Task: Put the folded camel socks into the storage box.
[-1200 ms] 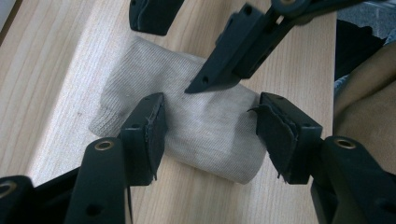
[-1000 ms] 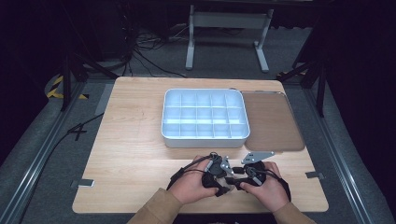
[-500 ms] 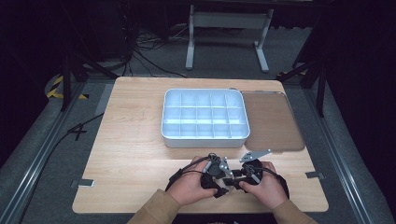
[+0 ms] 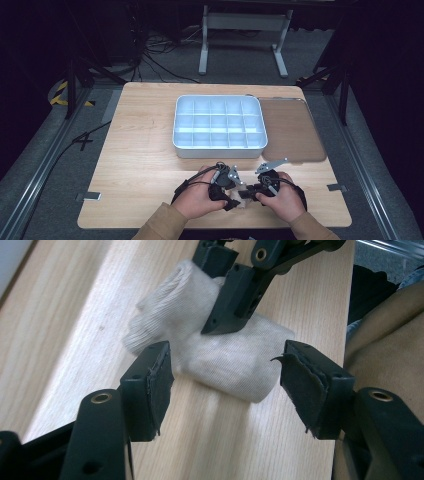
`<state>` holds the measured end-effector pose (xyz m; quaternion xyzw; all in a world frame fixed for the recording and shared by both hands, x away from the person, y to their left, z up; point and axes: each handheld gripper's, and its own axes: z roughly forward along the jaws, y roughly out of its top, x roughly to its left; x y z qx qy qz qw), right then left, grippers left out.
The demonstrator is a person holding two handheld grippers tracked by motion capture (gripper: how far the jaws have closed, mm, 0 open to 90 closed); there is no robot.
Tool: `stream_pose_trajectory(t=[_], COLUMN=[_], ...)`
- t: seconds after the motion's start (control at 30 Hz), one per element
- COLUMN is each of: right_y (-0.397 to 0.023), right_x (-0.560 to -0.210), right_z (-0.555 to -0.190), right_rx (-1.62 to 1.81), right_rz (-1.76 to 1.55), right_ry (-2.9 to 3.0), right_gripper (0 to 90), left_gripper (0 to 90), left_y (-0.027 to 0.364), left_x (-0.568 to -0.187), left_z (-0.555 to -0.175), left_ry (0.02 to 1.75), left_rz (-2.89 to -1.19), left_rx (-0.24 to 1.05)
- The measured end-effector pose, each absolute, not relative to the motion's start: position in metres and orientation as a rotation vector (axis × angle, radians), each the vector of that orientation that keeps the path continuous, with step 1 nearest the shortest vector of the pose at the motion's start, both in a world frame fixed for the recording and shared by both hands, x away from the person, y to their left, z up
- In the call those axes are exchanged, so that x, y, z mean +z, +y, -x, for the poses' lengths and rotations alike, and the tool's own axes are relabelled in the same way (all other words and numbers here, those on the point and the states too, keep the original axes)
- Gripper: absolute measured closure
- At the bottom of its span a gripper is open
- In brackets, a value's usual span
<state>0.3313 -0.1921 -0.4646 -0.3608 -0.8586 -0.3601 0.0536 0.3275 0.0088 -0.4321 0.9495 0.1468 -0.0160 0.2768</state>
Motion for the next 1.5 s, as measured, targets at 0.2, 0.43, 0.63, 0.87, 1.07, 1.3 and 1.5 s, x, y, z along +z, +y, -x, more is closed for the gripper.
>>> stream_pose_trajectory(t=[0.2,0.43,0.63,0.87,1.07,1.3,1.5], right_y=[-0.19,-0.188,-0.188,-0.192,-0.198,-0.204,-0.204], right_x=[-0.463,-0.459,-0.451,-0.441,-0.43,-0.416,-0.404], right_z=[-0.33,-0.328,-0.325,-0.323,-0.324,-0.33,-0.337], right_rx=[-1.09,-1.082,-1.092,-1.123,-1.161,-1.182,-1.168], right_rz=[1.084,1.069,1.05,1.05,1.068,1.083,1.077], right_ry=[-2.64,-2.662,-2.663,-2.661,-2.65,-2.66,-2.693], right_gripper=[74.1,74.6,74.8,74.9,74.9,74.8,74.7], left_gripper=[38.1,38.1,37.9,37.9,38.0,38.2,38.1], left_y=[0.015,0.021,0.026,0.033,0.045,0.064,0.077], left_x=[-0.428,-0.425,-0.424,-0.419,-0.413,-0.413,-0.41], left_z=[-0.33,-0.332,-0.334,-0.336,-0.336,-0.334,-0.336], left_ry=[0.427,0.444,0.466,0.476,0.518,0.563,0.607], left_rz=[-2.552,-2.559,-2.552,-2.554,-2.528,-2.523,-2.503], left_rx=[-0.031,-0.028,-0.034,-0.015,-0.01,0.012,0.033])
